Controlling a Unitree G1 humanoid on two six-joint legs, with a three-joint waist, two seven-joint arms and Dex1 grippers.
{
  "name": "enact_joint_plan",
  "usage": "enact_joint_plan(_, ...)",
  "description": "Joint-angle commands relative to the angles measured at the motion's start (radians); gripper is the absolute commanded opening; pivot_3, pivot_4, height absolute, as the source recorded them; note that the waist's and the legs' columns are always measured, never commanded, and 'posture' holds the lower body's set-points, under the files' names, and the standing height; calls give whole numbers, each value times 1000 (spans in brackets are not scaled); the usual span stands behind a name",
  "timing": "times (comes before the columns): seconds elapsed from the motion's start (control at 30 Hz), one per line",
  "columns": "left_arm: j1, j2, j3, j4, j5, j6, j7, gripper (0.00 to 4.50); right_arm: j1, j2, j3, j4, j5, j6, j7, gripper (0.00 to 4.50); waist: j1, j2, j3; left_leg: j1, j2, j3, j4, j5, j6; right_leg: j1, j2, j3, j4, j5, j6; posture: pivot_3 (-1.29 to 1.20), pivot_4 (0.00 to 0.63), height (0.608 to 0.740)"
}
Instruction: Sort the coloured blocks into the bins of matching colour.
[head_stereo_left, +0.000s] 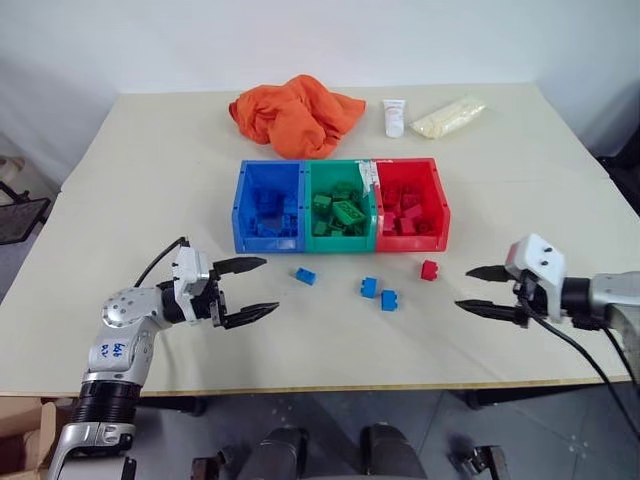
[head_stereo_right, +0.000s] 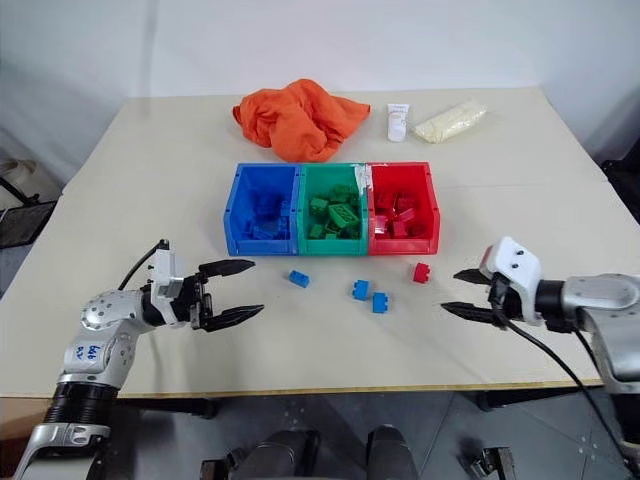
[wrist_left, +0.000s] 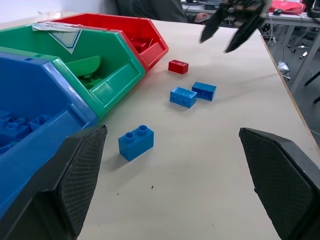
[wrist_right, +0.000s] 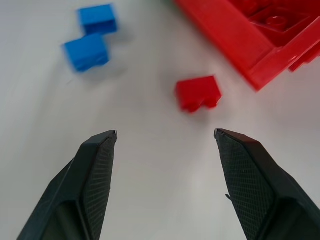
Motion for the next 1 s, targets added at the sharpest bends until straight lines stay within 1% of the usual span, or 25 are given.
enact_joint_plan(0.03,-15,-3,0,-43,-13,5,-1,4500,-51,41,22,60,-16,-40,-36,3246,0,0,0,0,0,0,0,0,0,0,0,0,0,0,0,0,150,740)
enact_joint_plan(0.13,-4,-1,2,-68,-16,16,7,4500,-112,94,59,154,-39,-69,-58,3246,-1,0,0,0,0,0,0,0,0,0,0,0,0,0,0,0,150,740)
enact_joint_plan(0.23,7,5,10,-85,-17,26,16,4500,-152,125,87,222,-61,-83,-69,3246,-1,0,0,0,0,-1,0,0,0,0,0,0,0,0,0,0,150,740)
enact_joint_plan(0.4,23,16,19,-104,-19,37,28,4500,-189,164,105,292,-85,-116,-99,3246,-2,0,0,0,0,-1,0,0,0,0,0,0,1,0,0,0,150,740)
enact_joint_plan(0.53,27,17,19,-112,-19,43,34,4500,-191,186,109,308,-88,-130,-104,3246,-3,0,0,1,0,-1,-1,0,0,0,1,0,1,0,0,0,150,740)
enact_joint_plan(0.63,27,14,16,-114,-19,43,37,4500,-184,192,106,298,-85,-127,-107,2697,-5,0,0,1,0,-1,-1,0,0,0,1,0,1,0,0,0,150,740)
enact_joint_plan(0.73,22,11,13,-109,-18,42,38,4500,-155,184,94,246,-71,-112,-105,1679,-2,0,0,1,0,-1,0,0,0,0,1,0,1,0,0,0,150,740)
enact_joint_plan(0.77,20,11,12,-106,-18,41,37,4500,-140,178,85,212,-62,-98,-107,1539,-2,0,0,1,0,-1,0,0,0,0,1,0,1,0,0,0,150,740)
enact_joint_plan(0.9,19,10,11,-99,-17,38,34,4500,-102,162,66,111,-43,-53,-118,1541,-1,0,0,1,0,-1,-1,0,0,0,0,0,1,0,0,0,150,740)
enact_joint_plan(1.0,12,5,9,-91,-16,34,34,4500,-86,140,23,-65,18,35,-133,1541,-1,1,0,0,0,-1,-1,0,0,0,0,0,1,0,0,0,150,740)
